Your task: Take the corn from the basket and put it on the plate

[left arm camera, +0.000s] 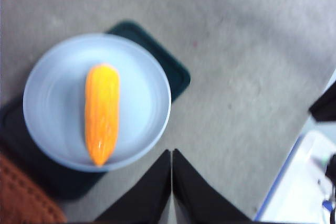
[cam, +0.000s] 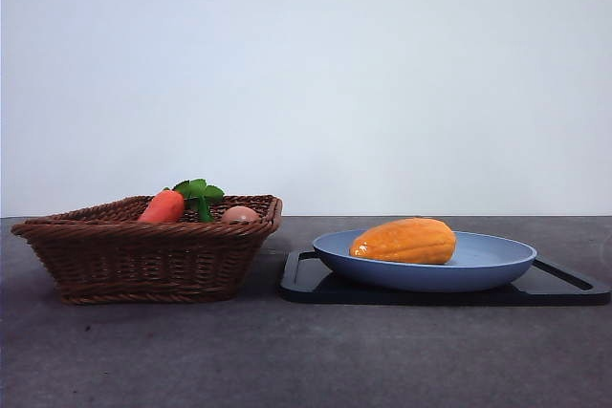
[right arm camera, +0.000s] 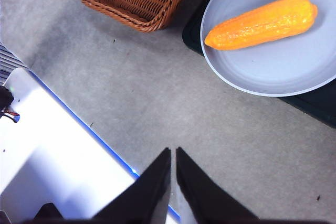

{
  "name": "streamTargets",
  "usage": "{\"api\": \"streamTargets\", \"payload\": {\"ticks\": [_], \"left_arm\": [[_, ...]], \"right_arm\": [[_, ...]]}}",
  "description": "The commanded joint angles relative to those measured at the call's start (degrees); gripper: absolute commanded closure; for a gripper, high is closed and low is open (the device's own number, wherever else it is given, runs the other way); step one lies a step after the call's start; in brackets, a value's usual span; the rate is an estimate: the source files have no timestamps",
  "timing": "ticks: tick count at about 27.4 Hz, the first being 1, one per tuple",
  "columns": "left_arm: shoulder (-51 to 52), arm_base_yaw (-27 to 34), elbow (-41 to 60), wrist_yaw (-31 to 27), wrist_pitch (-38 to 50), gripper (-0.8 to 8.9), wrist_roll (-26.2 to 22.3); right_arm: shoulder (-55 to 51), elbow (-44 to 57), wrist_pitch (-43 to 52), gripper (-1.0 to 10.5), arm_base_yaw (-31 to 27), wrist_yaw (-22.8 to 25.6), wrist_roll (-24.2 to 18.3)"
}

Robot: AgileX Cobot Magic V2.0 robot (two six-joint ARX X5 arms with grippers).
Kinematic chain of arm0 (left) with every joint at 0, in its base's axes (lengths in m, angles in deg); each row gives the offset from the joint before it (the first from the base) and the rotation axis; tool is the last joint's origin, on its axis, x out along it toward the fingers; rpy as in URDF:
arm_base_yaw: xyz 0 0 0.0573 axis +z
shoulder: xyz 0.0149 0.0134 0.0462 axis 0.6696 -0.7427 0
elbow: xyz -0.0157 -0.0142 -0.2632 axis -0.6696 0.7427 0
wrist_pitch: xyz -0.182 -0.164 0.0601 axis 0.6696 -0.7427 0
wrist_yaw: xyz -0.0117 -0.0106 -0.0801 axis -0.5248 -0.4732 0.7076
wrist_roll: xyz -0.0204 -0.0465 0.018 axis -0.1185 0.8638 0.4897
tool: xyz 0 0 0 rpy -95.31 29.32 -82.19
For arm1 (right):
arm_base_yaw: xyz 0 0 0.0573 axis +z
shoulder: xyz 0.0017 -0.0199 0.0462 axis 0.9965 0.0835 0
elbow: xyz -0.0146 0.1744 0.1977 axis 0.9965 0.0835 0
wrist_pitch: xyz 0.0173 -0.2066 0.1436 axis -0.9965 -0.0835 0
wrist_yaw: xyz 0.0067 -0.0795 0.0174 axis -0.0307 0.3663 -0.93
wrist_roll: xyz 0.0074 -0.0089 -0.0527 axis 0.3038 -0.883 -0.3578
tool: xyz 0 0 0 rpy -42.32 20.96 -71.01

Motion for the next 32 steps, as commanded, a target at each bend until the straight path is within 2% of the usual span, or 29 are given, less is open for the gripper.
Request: {"api": "streamTargets", "payload": {"ticks": [1,5,8,11,17,22,26,32], "left_arm": [[-0.02,-0.39,-1.31,-0.17,3.72,8.07,-0.7],[-0.02,-0.37,-1.31,-0.15,8.24,8.07,-0.7],[0.39,0.39,-1.31,-0.68,10.8,8.07,-6.21],[1.6,2.84,-1.25,-1.79,12.87,8.07,-8.15],[8.17,11.65,-0.83,-1.95,15.61,8.07,-11.41],[16.37,22.05,1.81,-1.9,15.82,8.07,-11.69],[24.94,30.99,10.12,-1.9,20.7,8.07,-11.69],[41.0,43.23,31.52,-1.92,35.04,8.07,-12.37]], "right_arm": [[0.44,-1.16,0.35,9.4,0.09,-0.13,-0.63],[0.44,-1.16,0.35,9.4,0.09,-0.13,-0.63],[0.44,-1.16,0.37,9.4,0.09,-0.11,-0.63],[0.44,-1.16,0.39,9.4,0.07,-0.11,-0.66],[0.44,-1.16,0.39,9.4,0.09,-0.13,-0.63],[0.44,-1.16,0.39,9.4,0.09,-0.13,-0.63],[0.42,-1.16,0.39,9.4,0.07,-0.13,-0.66],[0.48,-1.16,0.48,9.4,0.09,-0.13,-0.66]]}}
